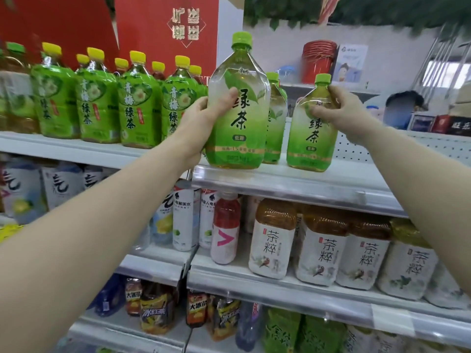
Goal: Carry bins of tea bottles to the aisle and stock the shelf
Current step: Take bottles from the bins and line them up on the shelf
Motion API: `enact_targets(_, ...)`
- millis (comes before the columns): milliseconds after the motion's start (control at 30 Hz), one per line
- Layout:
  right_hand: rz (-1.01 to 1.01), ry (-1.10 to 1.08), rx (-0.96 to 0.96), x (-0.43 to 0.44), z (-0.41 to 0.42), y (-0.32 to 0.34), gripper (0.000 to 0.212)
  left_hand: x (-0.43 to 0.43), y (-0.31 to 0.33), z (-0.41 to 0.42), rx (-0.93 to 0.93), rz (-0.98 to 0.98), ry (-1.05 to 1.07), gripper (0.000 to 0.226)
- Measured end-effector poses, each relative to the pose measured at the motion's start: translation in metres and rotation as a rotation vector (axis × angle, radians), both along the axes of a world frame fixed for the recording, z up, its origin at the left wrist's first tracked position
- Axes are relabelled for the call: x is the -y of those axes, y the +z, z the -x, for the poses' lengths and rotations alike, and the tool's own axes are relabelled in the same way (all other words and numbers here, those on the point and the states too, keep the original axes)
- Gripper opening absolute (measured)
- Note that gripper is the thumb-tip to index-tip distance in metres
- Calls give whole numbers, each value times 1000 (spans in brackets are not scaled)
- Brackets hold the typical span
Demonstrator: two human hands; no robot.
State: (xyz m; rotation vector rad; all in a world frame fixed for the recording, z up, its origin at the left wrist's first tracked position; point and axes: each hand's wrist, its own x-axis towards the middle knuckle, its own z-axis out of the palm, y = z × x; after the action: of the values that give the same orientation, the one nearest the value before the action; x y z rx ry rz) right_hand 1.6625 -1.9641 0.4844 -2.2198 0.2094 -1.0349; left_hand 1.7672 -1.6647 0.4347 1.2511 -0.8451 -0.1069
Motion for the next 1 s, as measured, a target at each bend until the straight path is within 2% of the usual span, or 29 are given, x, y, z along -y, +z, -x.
enact_targets(67, -11, -3, -6, 8, -12, -2, 64, 1, 1, -4, -12, 3, -4, 58)
enact_targets(167, -44, -49, -43, 22, -30, -2, 82, 2, 3, -5, -10, -4, 0, 57)
enact_targets(233, -47, -96, -102, 25, -36, 0, 86, 2, 2, -4, -1, -11, 3, 55)
enact_targets(300, 36, -202, -203, 23, -37, 2, 86, 4, 1, -2, 4, -14, 2, 55)
enact_targets(367, 216, -393, -245, 14, -31, 2, 87, 6, 1, 3, 7, -15, 0, 55)
enact_targets(433, 336, -458, -71, -8, -19, -1, 80, 10, 1, 10, 0, -11, -10, 55)
enact_targets(500, 264, -262, 107, -45, -1, -2, 63, 17, 0, 19, -4, -10, -41, 53)
enact_targets(600, -52, 157, -3, -103, 27, -3, 59, 34, 1, 37, 27, -12, -110, 60)
enact_targets(667, -116, 233, -19, -122, 45, -4, 57, 47, 2, 49, 43, -5, -160, 68)
enact_targets(733, -123, 247, 82, -122, 60, -8, 51, 60, 3, 59, 69, -23, -210, 74)
enact_targets(833, -106, 211, 214, -112, 72, -9, 48, 73, 12, 60, 228, -136, -178, 92)
enact_targets(900, -85, 151, 238, -99, 71, -6, 52, 73, 22, 51, 402, -212, -22, 105)
enact_targets(933, -70, 115, 242, -92, 69, -4, 57, 71, 28, 45, 483, -227, 76, 106)
enact_targets(1000, -51, 43, 235, -78, 63, -3, 73, 66, 37, 28, 656, -271, 257, 90)
